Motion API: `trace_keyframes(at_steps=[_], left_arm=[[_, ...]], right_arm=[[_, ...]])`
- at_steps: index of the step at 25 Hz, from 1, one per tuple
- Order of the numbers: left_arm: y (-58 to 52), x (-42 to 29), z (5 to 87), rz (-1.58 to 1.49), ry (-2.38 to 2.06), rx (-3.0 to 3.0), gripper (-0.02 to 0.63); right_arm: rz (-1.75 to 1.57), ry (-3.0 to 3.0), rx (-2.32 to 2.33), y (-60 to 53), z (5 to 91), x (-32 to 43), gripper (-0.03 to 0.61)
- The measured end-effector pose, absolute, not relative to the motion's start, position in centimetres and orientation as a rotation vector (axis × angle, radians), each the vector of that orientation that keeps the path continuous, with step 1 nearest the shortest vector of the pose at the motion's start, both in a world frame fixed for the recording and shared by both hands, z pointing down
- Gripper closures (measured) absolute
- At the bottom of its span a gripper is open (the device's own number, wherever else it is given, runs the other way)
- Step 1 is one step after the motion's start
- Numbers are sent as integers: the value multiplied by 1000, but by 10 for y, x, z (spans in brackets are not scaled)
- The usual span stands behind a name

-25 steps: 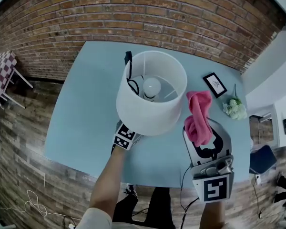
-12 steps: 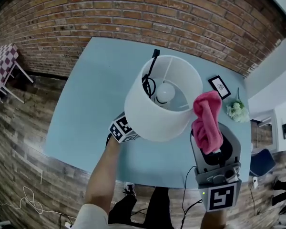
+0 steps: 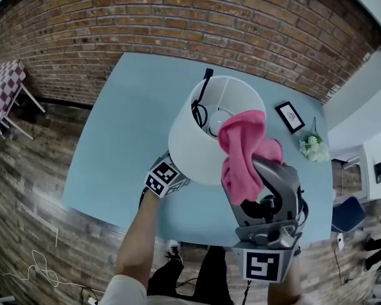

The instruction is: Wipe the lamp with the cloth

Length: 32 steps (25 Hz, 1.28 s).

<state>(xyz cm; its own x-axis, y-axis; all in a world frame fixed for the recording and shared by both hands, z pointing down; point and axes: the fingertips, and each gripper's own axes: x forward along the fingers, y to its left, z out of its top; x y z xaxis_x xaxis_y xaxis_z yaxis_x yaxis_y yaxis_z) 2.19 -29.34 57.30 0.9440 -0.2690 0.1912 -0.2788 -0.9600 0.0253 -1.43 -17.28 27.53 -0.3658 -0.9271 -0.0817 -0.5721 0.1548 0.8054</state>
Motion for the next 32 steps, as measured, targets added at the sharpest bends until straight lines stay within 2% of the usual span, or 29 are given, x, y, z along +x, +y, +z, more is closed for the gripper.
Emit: trace_keyframes(at_steps=[21,28,32], left_arm=[[-254,-47,551,267,-687,2915,362],[-241,-58,546,258,-739,2880,362],[-234,-62,532,280,-789,2883,362]], right_arm=[[-973,-1785,1074,-163,420,-47,377],[-943,-1784,1010,-155,447,-44,377],[-966,-1842,1054,-148,435,-39,379]])
